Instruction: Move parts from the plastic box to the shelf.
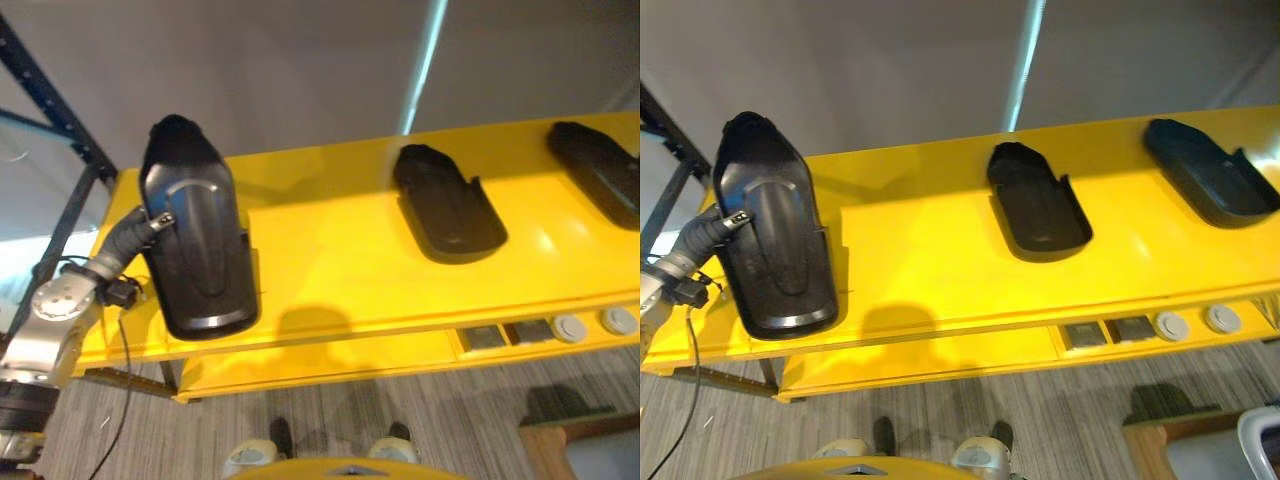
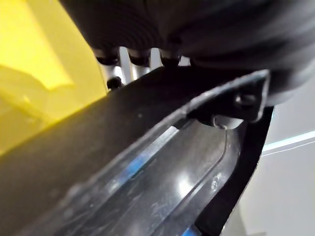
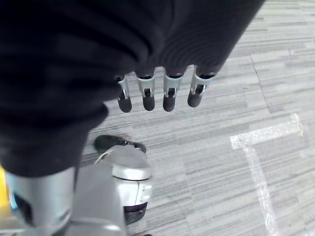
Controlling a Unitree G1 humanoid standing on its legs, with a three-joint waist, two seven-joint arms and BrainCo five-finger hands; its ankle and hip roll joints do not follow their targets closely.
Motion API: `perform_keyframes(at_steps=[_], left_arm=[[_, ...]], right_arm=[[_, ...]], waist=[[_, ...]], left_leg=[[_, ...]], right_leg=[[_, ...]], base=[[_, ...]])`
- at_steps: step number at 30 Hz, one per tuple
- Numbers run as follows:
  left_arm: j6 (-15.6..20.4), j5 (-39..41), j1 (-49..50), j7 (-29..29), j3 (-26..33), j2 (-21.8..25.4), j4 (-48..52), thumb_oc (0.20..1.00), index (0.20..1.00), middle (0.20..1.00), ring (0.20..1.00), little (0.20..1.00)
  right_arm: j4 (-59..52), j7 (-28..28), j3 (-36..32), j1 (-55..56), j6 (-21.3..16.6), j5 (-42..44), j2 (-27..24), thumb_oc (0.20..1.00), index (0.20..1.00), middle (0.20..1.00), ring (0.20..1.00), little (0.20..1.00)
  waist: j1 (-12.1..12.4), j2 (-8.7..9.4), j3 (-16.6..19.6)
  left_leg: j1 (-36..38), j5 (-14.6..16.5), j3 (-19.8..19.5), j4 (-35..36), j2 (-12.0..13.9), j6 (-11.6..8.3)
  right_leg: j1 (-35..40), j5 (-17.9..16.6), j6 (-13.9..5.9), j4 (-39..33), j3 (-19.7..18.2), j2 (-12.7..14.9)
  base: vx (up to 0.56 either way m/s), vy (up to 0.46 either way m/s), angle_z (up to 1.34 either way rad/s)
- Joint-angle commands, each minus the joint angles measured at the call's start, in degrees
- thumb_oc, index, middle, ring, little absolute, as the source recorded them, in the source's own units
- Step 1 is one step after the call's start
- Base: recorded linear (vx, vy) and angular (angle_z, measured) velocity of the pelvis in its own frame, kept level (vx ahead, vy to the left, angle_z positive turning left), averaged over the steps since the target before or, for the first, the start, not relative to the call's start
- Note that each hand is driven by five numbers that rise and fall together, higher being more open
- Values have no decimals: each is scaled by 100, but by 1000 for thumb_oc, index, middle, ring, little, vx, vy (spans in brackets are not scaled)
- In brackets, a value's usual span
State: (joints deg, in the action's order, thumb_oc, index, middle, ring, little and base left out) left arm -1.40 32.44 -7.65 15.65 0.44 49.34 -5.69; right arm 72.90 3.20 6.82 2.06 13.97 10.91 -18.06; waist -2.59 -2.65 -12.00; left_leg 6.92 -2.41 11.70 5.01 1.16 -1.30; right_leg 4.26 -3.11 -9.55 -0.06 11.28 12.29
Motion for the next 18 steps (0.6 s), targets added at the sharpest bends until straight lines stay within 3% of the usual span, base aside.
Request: perform_keyframes(at_steps=[1,3,5,8,11,18], left_arm=[[95,274,-547,92,213,32,83,200,200,200,200,200],[-199,783,-908,516,60,168,-555,200,200,200,200,200],[-414,1070,-1316,953,-201,330,-1332,200,200,200,200,200],[-410,1132,-1584,1026,-332,352,-1692,200,200,200,200,200],[-257,925,-2188,1063,-615,492,-2730,200,200,200,200,200],[-271,557,-2880,1032,-1053,762,-3378,200,200,200,200,200]], right_arm=[[190,39,274,48,40,-74,-107,1000,1000,1000,1000,1000],[134,167,363,60,97,-345,-206,1000,1000,1000,1000,1000],[85,99,453,-8,31,-98,-343,1000,1000,1000,1000,1000],[33,134,437,-117,-2,39,-489,1000,1000,1000,1000,1000],[-75,266,492,-288,-4,-214,-707,1000,1000,1000,1000,1000],[-223,257,706,-448,69,-405,-907,1000,1000,1000,1000,1000]], waist=[[-76,-261,77],[-210,-296,79],[-284,-316,-15],[-352,-339,-108],[-516,-394,-354],[-628,-406,-615]], left_leg=[[-62,659,-231,-1,-27,127],[-224,603,-266,-1,-127,126],[-368,538,-142,-1,-146,92],[-456,515,-89,-1,-183,84],[-644,472,3,-1,-269,94],[-809,395,13,-1,-264,76]], right_leg=[[-265,445,193,213,-122,-437],[-312,223,200,-166,-453,-554],[-382,97,177,-347,-477,-555],[-465,64,188,-403,-540,-585],[-690,38,238,-417,-702,-693],[-858,19,291,-414,-819,-798]], base=[[39,36,33],[10,8,4],[-4,-10,-2],[-47,24,-6],[-66,30,-14],[-4,2,-4]])
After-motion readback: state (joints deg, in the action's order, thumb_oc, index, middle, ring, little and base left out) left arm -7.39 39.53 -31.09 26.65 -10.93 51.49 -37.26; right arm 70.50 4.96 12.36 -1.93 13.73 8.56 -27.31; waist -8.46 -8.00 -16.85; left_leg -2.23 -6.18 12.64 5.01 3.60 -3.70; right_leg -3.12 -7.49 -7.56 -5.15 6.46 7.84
